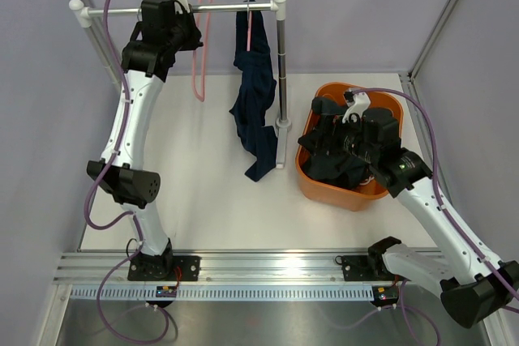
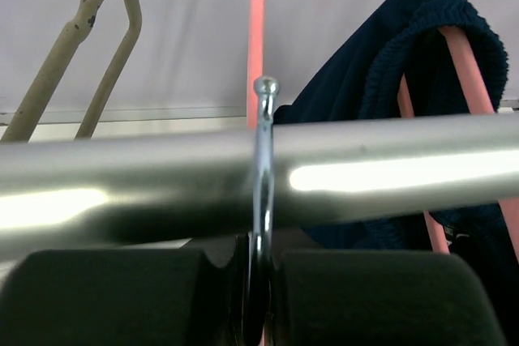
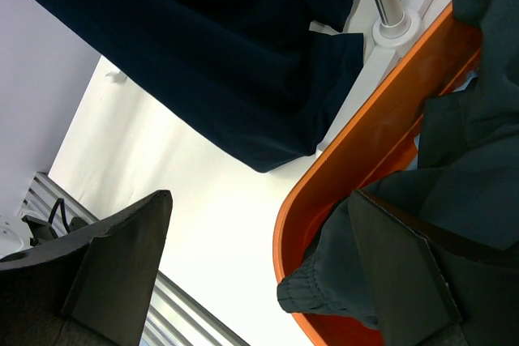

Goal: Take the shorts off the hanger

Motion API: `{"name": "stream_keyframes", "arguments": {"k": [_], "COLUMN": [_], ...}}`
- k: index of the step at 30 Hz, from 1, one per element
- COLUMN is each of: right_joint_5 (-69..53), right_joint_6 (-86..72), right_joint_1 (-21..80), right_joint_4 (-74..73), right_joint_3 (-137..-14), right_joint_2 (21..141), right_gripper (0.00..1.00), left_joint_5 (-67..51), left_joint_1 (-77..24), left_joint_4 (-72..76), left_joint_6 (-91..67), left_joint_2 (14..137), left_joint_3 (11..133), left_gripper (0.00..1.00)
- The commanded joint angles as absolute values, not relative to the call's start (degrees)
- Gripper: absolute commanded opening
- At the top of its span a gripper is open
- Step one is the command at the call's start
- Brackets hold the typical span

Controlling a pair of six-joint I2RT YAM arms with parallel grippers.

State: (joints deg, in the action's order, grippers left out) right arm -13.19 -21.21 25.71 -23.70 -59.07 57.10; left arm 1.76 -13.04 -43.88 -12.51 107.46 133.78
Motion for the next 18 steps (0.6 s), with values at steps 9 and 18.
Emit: {"name": "stream_keyframes", "arguments": {"k": [9, 18], "right_joint_5": [-14.8, -14.9], "right_joint_6": [-20.4, -20.3], "right_joint_1": [25.5, 25.5], "right_joint_4": [-21.1, -21.0], "right_joint_3": [-58.8, -59.0], "right_joint_2": [57.7, 58.3], "right_gripper": [0.99, 1.00], "left_joint_5": [3.2, 5.0], "left_joint_1": [-12.7, -13.4], "left_joint_4": [-39.5, -38.6], "left_joint_6": [-12.5, -12.3], "left_joint_2": [103.4, 99.7], "left_joint_3": [129.0, 126.8], "left_gripper": [0.12, 0.20]}}
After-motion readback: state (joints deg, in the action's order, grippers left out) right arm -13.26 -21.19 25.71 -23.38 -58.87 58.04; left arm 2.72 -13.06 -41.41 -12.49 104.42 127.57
